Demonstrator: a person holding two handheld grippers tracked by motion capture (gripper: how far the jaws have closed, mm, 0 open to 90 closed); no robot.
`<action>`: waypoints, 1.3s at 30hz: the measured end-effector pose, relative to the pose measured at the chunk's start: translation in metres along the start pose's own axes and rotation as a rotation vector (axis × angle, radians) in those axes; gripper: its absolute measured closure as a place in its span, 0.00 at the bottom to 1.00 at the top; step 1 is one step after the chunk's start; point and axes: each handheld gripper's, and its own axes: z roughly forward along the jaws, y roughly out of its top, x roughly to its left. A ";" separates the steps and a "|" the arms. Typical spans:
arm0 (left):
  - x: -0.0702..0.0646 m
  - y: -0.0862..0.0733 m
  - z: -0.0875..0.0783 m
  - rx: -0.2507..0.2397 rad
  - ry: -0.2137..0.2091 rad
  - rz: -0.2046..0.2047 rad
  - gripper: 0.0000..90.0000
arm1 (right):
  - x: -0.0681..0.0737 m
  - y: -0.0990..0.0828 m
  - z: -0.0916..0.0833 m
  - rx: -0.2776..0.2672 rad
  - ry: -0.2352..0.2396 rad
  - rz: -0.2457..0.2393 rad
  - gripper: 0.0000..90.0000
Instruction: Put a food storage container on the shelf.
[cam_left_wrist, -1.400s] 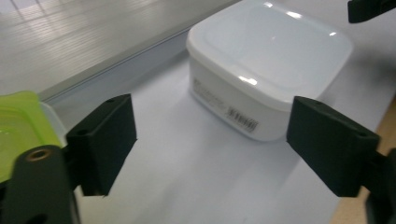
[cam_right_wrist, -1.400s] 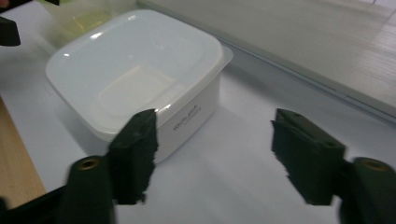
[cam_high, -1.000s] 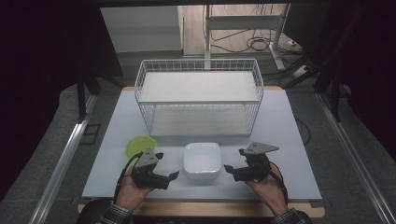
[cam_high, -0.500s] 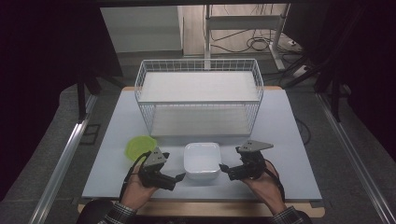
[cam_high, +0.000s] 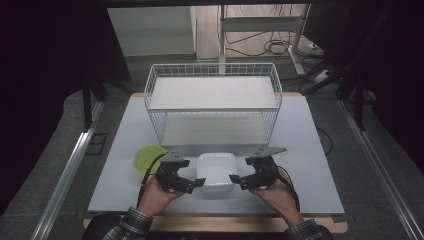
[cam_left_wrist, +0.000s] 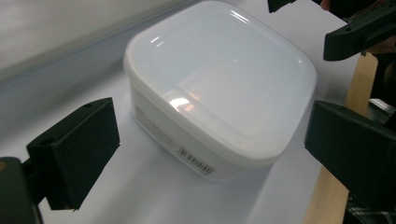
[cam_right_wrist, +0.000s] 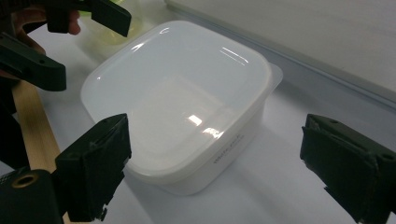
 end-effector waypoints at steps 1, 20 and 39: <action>0.000 0.000 0.000 0.000 0.000 0.000 0.03 | 0.000 0.000 0.000 0.000 0.000 0.000 0.10; 0.000 0.008 0.011 0.082 -0.029 -0.071 0.29 | -0.004 0.007 0.019 0.102 0.082 0.169 0.36; -0.026 -0.005 -0.008 0.054 0.069 -0.084 0.59 | 0.024 -0.005 -0.007 0.079 -0.022 0.218 0.68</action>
